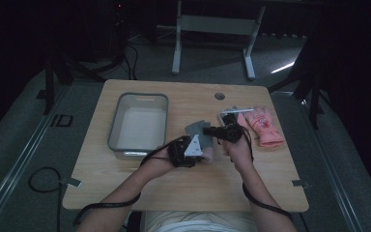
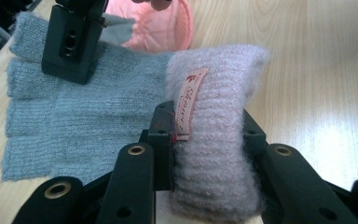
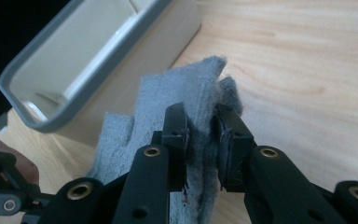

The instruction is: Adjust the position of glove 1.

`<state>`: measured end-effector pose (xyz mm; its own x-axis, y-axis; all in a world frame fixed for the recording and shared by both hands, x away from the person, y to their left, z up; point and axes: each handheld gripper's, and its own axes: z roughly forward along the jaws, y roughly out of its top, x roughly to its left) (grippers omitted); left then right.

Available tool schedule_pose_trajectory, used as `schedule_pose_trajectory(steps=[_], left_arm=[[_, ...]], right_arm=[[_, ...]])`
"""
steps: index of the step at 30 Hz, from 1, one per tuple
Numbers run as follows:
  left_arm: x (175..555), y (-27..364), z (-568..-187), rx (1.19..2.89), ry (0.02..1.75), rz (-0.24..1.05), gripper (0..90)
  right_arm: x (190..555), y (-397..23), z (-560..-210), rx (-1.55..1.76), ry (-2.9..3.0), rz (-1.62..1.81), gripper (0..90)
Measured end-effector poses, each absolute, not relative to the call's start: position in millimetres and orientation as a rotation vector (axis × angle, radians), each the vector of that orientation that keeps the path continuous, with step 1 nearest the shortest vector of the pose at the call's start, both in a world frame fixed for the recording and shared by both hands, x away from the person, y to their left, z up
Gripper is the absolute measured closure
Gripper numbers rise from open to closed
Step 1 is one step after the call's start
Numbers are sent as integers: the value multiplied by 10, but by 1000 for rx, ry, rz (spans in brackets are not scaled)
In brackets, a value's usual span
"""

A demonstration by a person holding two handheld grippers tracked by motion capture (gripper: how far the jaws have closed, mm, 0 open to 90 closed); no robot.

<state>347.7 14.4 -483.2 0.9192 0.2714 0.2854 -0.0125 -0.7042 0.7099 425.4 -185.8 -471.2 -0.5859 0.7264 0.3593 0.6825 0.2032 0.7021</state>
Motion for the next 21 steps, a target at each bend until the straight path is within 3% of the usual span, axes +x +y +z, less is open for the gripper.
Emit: schedule_pose_trajectory(steps=[21], left_arm=[[3749,532,-4289,2399,129,532,669]], right_arm=[[4474,-1480,-4242,1313,2363,1426,760]])
